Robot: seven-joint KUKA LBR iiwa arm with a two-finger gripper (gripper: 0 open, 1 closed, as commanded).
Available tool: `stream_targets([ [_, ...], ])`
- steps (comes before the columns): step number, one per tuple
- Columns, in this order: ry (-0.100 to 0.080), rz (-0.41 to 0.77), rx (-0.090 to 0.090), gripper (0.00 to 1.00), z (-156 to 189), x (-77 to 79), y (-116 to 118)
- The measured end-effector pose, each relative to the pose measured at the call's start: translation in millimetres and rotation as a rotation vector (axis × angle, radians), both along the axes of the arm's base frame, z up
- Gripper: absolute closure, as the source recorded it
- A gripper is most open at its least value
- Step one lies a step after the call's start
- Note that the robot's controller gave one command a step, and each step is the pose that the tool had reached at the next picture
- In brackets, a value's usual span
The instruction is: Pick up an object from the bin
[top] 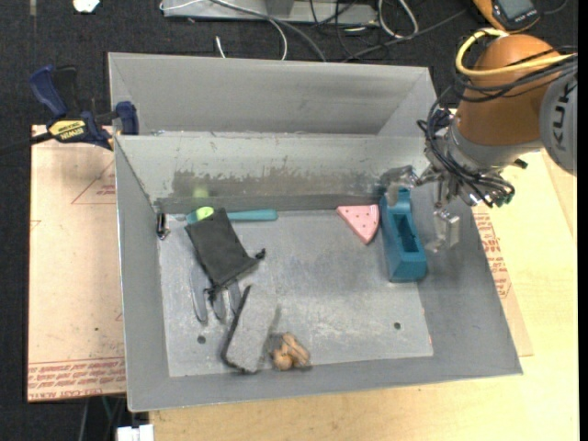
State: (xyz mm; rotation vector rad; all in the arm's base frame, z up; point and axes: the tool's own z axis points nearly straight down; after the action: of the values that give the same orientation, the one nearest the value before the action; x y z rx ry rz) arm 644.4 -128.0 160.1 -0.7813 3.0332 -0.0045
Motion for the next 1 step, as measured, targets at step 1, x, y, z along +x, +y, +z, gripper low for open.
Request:
stream_targets([
  [1, 0.003, 0.369, -0.001, 0.00, -28.2, -2.4, 11.4],
])
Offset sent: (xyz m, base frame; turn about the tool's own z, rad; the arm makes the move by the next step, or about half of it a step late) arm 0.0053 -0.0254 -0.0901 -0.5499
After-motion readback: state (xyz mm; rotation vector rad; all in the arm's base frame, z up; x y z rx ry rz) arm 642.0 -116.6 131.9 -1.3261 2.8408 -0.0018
